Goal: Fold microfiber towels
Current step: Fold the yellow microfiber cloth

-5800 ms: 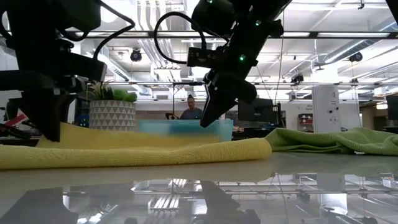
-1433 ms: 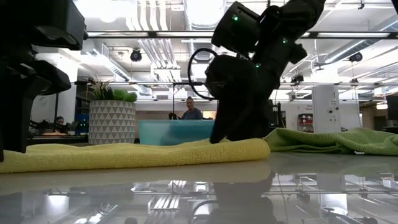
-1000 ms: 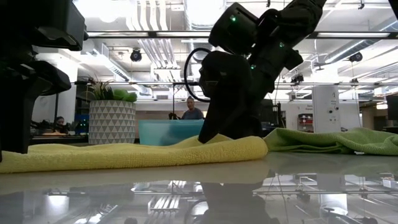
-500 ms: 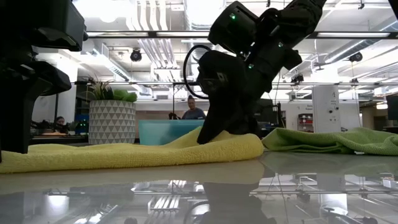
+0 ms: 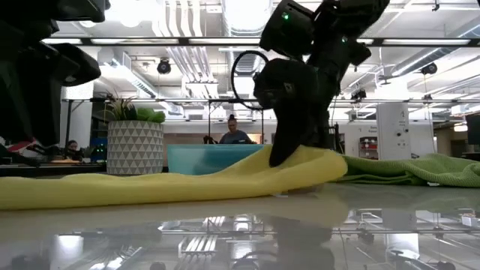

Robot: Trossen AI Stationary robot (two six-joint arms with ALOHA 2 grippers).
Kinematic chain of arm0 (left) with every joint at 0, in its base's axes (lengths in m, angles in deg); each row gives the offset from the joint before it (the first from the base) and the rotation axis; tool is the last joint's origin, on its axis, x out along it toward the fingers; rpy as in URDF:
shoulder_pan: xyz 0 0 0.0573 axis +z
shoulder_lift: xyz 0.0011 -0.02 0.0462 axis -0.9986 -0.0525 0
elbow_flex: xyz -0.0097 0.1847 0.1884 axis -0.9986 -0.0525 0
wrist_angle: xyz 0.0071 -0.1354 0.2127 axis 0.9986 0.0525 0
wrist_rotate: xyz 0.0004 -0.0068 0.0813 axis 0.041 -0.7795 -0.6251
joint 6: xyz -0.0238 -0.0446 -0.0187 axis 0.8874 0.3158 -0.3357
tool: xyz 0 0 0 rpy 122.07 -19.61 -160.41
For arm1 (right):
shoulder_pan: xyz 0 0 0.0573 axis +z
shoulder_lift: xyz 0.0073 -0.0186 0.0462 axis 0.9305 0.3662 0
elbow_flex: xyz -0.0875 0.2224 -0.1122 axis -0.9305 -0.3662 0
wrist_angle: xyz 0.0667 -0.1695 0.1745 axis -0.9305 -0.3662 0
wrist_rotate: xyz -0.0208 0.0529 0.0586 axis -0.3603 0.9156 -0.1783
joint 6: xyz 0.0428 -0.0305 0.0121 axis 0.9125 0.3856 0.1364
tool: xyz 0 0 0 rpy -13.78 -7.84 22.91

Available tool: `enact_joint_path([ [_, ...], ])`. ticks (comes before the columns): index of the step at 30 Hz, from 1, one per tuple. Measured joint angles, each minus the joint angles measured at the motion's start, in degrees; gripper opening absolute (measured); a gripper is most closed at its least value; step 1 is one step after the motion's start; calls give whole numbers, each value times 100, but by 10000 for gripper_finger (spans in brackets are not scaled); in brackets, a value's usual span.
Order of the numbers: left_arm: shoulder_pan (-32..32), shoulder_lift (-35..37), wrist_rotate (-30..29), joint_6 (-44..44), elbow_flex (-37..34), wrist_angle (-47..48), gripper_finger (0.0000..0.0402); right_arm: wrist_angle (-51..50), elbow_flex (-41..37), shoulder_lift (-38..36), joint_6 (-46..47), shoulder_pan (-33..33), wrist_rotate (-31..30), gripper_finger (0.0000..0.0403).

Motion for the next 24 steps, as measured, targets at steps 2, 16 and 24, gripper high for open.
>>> enact_joint_path([
  [2, 0, 75, -155, -5, -78, 48, 101, -452, 85, -114, -77, -58, -29, 17],
  [16, 31, 98, -1062, 13, -1333, -1724, 100, -2502, 1207, -285, -294, -39, -1048, 17],
  [24, 81, 37, -1291, 22, -1851, -2489, 100, -2313, 1402, -284, -190, 128, -1031, 17],
])
